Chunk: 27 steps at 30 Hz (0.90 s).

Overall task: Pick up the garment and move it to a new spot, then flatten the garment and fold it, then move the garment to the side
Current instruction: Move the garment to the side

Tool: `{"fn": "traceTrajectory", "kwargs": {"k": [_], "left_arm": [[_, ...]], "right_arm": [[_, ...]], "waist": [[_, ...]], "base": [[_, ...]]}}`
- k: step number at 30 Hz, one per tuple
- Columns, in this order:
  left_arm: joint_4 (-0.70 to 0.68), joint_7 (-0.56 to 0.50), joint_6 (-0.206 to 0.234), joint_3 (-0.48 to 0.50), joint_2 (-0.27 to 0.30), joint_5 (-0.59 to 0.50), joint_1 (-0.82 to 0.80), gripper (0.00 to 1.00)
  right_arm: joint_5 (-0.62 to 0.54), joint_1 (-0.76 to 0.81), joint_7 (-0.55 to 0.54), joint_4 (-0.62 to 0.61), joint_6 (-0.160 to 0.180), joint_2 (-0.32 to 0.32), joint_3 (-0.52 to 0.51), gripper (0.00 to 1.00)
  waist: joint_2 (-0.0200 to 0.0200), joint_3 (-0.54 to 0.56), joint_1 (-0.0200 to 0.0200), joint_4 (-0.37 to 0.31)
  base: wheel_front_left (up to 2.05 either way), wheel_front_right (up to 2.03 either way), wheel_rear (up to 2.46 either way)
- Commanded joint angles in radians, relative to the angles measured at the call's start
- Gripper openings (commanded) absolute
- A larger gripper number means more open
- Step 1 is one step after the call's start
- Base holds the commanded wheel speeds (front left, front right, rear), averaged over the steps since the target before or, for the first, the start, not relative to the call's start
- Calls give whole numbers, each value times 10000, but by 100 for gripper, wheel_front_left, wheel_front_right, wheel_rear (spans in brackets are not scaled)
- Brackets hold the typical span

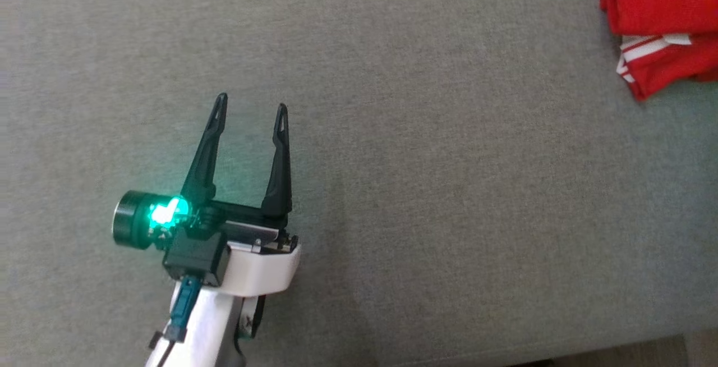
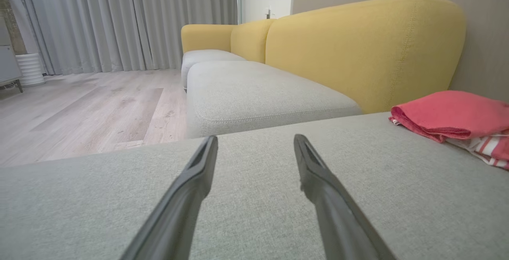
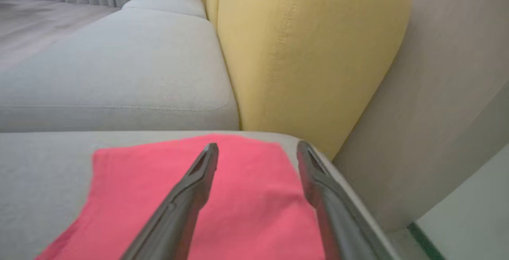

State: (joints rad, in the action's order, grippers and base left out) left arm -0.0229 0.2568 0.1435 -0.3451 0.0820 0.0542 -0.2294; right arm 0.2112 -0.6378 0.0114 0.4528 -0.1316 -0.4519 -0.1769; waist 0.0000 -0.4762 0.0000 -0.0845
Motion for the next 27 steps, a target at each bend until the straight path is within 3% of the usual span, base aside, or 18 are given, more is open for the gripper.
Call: {"fn": "traceTrajectory", "kwargs": {"k": [1, 9, 15, 22, 27], "left_arm": [[-261, 49, -125, 321, -60, 215, 83, 100], [328, 49, -371, 647, -247, 792, 653, 100], [519, 49, -505, 1036, -290, 846, 1453, 100], [167, 49, -738, 1557, -305, 566, 2531, 100], [157, 49, -841, 1801, -312, 450, 3250, 100]], "right_arm": [[-47, 575, 275, -443, 9, 308, 239, 100], [298, 2486, 1591, -343, 9, 2026, 1939, 100], [678, 3647, 2478, -4, 9, 2941, 3449, 100], [-442, 5407, 2500, -2240, 9, 3808, 3093, 100], [-873, 6550, 2502, -2940, 9, 3992, 2768, 100]], "waist": [[0, 433, 0, 334], [0, 1845, 0, 1097], [0, 3054, 0, 1436], [0, 4032, 0, 1589], [0, 4597, 0, 1617]], "base": [[0, 0, 0], [0, 0, 0], [0, 0, 0], [0, 0, 0], [0, 0, 0]]}}
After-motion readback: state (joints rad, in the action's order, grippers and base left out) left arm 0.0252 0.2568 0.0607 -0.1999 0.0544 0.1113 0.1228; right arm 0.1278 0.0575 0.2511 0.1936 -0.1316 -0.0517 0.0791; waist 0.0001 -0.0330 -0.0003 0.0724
